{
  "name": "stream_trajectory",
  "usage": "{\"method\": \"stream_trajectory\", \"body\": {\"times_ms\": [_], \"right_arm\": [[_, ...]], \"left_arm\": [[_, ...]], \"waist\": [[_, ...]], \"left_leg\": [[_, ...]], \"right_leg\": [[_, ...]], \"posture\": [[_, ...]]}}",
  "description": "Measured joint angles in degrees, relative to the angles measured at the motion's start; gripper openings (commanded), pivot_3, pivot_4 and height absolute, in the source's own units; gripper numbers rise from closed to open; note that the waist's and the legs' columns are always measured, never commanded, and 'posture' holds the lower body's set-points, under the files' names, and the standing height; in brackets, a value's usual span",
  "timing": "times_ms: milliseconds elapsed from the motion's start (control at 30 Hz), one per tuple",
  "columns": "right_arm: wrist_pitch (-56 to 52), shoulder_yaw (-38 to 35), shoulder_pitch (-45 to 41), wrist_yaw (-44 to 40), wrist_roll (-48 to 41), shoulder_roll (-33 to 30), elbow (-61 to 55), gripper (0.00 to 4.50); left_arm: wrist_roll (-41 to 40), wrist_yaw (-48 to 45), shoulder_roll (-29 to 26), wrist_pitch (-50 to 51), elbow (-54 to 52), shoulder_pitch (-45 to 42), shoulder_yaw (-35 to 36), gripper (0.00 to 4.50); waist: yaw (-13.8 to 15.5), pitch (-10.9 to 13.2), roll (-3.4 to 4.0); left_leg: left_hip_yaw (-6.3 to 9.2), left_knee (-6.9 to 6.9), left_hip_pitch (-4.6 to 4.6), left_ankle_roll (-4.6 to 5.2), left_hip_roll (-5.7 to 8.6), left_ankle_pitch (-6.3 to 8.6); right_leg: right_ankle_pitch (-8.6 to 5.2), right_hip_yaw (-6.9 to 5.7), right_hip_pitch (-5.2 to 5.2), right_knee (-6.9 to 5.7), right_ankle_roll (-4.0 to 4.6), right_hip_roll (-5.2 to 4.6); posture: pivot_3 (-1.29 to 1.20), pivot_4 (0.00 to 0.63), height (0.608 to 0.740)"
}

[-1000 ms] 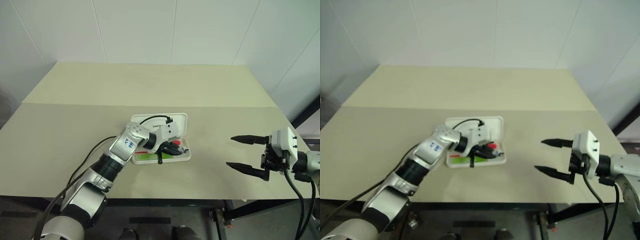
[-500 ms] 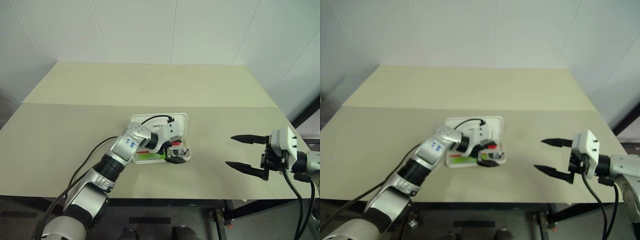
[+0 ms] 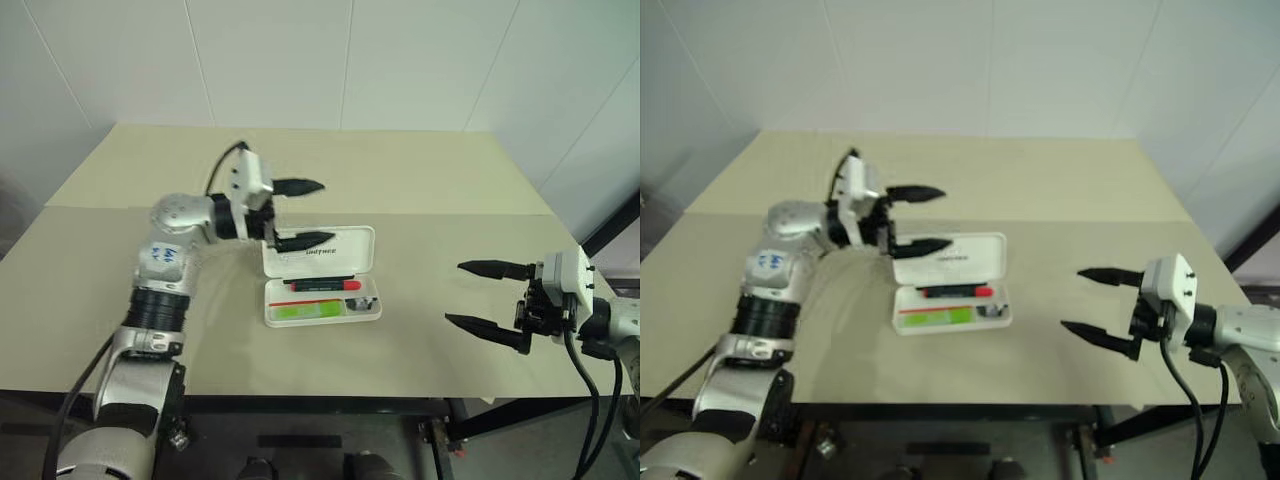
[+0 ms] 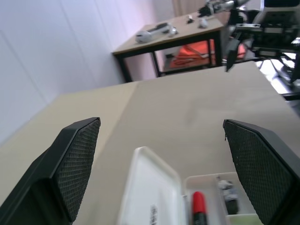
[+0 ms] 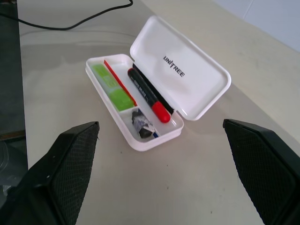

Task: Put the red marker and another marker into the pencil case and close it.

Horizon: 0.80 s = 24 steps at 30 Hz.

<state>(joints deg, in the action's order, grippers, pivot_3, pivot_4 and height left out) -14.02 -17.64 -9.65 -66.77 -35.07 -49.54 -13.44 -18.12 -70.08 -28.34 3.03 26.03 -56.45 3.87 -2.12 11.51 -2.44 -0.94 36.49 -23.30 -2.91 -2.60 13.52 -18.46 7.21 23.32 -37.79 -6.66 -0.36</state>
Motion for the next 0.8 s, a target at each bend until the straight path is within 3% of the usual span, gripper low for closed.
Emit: {"method": "stream_trajectory", "body": {"times_ms": [267, 300, 367, 733, 800], "right_arm": [[-0.95, 4.25, -3.67, -1.22, -1.97, 4.09, 0.17, 4.5], [-0.95, 4.54, -4.86, -1.19, -1.95, 4.42, 0.5, 4.5], [-0.95, 4.93, -7.15, -1.16, -1.94, 4.77, 1.23, 4.5], [0.14, 4.94, -8.8, -2.46, -0.83, 4.76, 4.7, 4.5], [0.0, 4.8, -8.44, -2.75, -1.07, 4.72, 4.68, 4.5]], "left_arm": [[-0.22, -10.92, -7.12, -10.08, 19.99, -0.09, 2.96, 4.49], [0.01, -11.95, -7.53, -11.62, 22.42, -0.2, 2.99, 4.31], [0.34, -13.32, -7.89, -14.05, 26.76, -0.88, 3.06, 3.89], [1.34, -15.77, -8.73, -16.68, 38.06, -5.96, 4.6, 0.26], [1.89, -15.49, -8.86, -16.44, 39.74, -6.51, 4.62, 0.02]], "waist": [[-0.55, 0.0, 0.0], [-0.55, 0.0, 0.0], [-0.55, 0.0, 0.0], [0.06, 0.0, 0.0], [-0.03, 0.0, 0.0]], "left_leg": [[-0.02, -0.02, -0.02, 0.01, -0.03, 0.0], [-0.02, -0.01, -0.02, 0.01, -0.03, 0.01], [-0.02, 0.0, -0.03, 0.01, -0.03, 0.01], [-0.02, 0.0, -0.13, 0.1, -0.04, 0.06], [-0.01, 0.0, -0.12, 0.1, -0.05, 0.06]], "right_leg": [[0.0, -0.03, 0.03, -0.01, 0.01, -0.01], [0.0, -0.03, 0.03, -0.01, 0.01, -0.01], [0.0, -0.04, 0.04, -0.01, 0.01, -0.01], [-0.01, -0.09, 0.13, 0.0, 0.02, -0.01], [-0.01, -0.1, 0.13, -0.03, 0.02, 0.0]], "posture": [[0.0, 0.15, 0.74], [0.0, 0.15, 0.74], [0.0, 0.15, 0.74], [0.0, 0.15, 0.74], [0.0, 0.15, 0.74]]}}
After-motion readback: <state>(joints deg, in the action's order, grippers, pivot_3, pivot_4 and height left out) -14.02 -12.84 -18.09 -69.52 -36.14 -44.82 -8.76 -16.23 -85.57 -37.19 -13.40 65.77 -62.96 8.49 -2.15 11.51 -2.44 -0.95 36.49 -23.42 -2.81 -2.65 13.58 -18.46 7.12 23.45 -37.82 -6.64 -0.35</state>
